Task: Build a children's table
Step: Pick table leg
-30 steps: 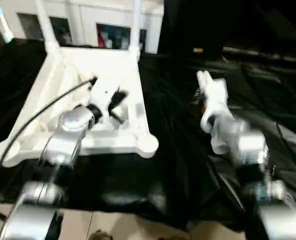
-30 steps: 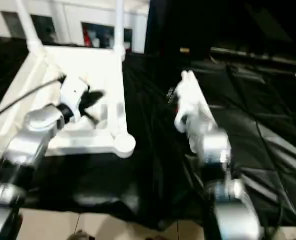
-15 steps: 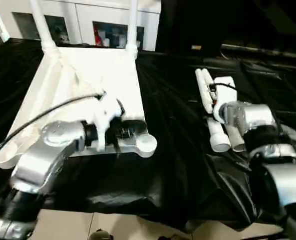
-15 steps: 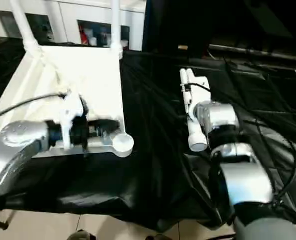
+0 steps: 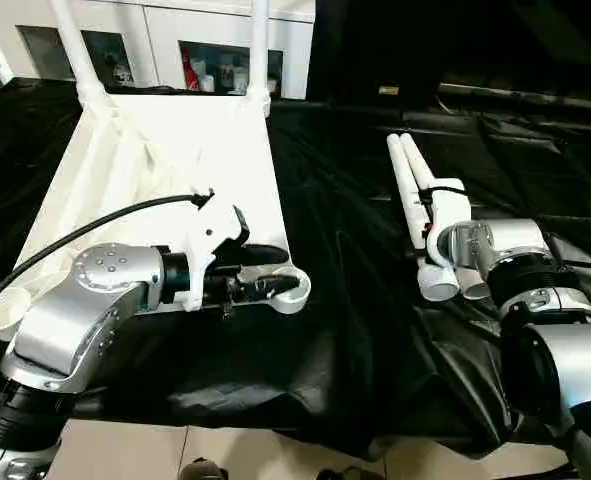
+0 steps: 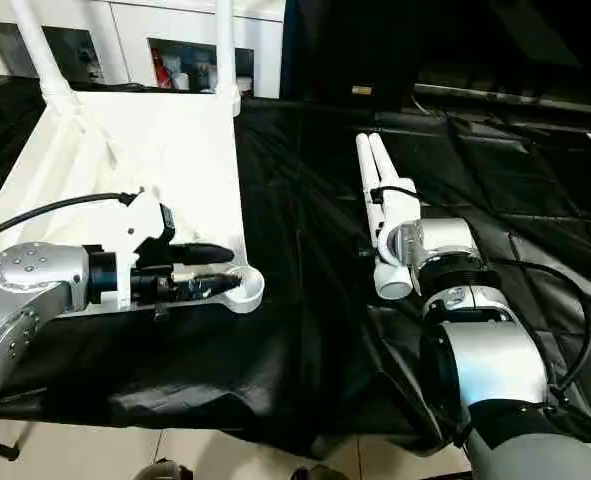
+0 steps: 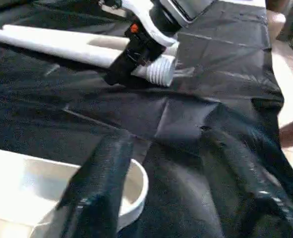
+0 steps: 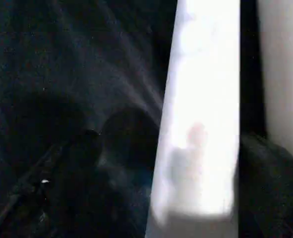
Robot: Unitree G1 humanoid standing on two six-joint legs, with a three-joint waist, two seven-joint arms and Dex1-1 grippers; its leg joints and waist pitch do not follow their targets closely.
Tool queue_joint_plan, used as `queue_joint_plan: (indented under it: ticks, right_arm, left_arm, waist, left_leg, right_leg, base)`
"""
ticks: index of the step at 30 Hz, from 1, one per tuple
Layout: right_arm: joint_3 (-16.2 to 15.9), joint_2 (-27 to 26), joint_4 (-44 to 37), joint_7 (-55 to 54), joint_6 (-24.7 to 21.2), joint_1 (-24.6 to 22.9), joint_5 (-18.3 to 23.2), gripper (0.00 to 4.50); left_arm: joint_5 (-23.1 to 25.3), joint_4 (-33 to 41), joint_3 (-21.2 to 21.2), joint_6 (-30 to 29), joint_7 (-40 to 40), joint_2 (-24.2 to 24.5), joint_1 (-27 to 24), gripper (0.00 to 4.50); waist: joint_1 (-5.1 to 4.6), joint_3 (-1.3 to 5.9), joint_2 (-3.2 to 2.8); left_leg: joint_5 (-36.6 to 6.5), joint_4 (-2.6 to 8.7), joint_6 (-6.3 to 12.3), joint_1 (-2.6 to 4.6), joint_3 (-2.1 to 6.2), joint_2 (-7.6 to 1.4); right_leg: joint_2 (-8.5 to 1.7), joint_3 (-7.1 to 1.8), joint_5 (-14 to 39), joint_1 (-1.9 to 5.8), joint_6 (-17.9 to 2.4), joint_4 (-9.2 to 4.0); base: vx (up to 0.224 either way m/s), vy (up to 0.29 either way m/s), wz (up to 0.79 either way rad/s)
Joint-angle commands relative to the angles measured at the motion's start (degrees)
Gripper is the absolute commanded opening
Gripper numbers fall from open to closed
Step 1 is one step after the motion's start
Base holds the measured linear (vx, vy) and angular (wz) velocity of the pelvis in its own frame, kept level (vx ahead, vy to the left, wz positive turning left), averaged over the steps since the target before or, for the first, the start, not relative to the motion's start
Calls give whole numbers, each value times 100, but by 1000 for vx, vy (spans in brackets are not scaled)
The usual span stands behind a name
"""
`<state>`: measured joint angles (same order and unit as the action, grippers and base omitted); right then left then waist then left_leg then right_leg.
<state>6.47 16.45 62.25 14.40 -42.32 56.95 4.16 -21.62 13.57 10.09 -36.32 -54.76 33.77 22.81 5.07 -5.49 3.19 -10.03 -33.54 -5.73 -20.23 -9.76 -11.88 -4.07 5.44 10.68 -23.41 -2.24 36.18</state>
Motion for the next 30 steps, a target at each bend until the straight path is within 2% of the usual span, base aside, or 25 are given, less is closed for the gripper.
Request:
queue_joint_plan:
  ticks: [1,5,6,10,17,20,22,23,28,30]
  right_arm:
    - [107,28,157,130,-119,88,101,450]
    - [113,-40,171,199,-152,105,96,450]
    - [109,-44,168,208,-159,107,105,450]
    - [106,-97,155,255,-188,143,168,416]
    - [42,-92,211,368,-203,103,108,351]
    - [34,-75,216,388,-201,80,106,328]
    - [41,-49,228,378,-189,60,109,321]
    - [52,-32,238,364,-170,49,109,303]
    - [96,-3,243,336,-124,22,120,260]
    - [107,1,242,339,-117,15,122,244]
  left_arm:
    - [-36,189,74,-58,-23,51,68,294]
    - [-51,213,64,-72,-29,57,81,314]
    - [-53,216,61,-78,-32,57,82,339]
    - [-70,247,29,-94,-42,79,66,356]
    - [0,301,39,-166,122,35,30,430]
    - [122,278,97,-228,264,12,46,445]
    - [375,220,199,-227,488,2,65,449]
    - [493,163,232,-198,624,-43,82,450]
    - [588,-3,123,94,950,-301,98,450]
    - [577,-38,76,148,1032,-381,101,450]
  waist:
    - [11,483,-127]
    - [13,476,-125]
    - [18,481,-123]
    - [21,496,-122]
    - [31,523,-110]
    - [31,540,-108]
    - [36,537,-115]
    - [33,533,-111]
    - [41,530,-144]
    - [52,539,-139]
  left_leg:
    - [-916,339,-267,-7,-1,-102]
    - [-981,337,-276,-3,-1,-104]
    - [-964,334,-273,-4,-2,-102]
    - [-871,329,-265,-8,-1,-104]
    - [-790,319,-271,-16,-4,-103]
    - [-799,311,-282,-18,-3,-108]
    - [-833,307,-287,-14,1,-107]
    - [-851,306,-289,-17,0,-104]
    - [-1022,294,-325,-15,9,-94]
    - [-1037,289,-312,-15,12,-94]
  right_leg:
    - [-370,-356,641,375,-1138,-342]
    - [-377,-355,831,367,-1110,-359]
    - [-376,-356,834,369,-1102,-358]
    - [-373,-354,697,371,-1120,-335]
    - [-377,-352,601,387,-1150,-316]
    - [-380,-354,620,396,-1131,-317]
    - [-381,-353,707,387,-1090,-327]
    - [-380,-354,745,386,-1075,-328]
    - [-383,-348,968,376,-1039,-365]
    - [-385,-345,997,375,-1037,-359]
  base:
    - [0,0,0]
    - [0,0,0]
    - [0,0,0]
    - [0,0,0]
    - [0,0,0]
    - [0,0,0]
    - [0,0,0]
    - [0,0,0]
    - [0,0,0]
    - [0,0,0]
